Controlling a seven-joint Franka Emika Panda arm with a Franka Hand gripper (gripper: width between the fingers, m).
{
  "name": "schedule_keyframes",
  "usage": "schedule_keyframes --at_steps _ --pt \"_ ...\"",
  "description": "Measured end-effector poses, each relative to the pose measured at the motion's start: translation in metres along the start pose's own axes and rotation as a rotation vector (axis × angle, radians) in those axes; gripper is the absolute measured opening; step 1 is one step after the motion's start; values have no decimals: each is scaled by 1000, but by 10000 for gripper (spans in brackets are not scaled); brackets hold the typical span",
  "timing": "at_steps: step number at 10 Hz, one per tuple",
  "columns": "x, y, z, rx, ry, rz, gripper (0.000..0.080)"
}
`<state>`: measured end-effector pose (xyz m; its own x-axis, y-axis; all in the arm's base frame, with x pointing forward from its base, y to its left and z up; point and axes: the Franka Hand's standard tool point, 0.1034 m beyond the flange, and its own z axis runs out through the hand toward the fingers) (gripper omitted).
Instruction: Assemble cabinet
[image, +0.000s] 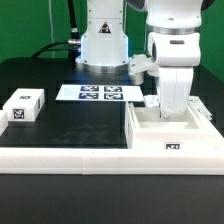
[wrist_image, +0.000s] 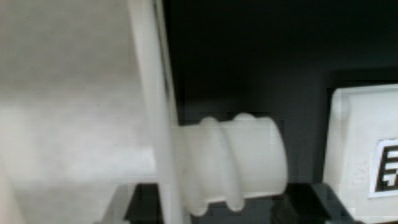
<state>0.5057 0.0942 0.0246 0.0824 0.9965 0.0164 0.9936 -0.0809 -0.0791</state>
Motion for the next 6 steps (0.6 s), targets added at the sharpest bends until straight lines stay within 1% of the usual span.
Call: schedule_keyframes --at_steps 1,2,3,4,5,6 --pt "0 0 0 0 0 0 275" --pt "0 0 0 0 0 0 351" --pt "-1 0 0 1 0 1 351" --pt "-1 0 1 1 0 2 488" --pt "-1 0 1 1 0 2 670" --pt "-1 0 1 1 0 2 762"
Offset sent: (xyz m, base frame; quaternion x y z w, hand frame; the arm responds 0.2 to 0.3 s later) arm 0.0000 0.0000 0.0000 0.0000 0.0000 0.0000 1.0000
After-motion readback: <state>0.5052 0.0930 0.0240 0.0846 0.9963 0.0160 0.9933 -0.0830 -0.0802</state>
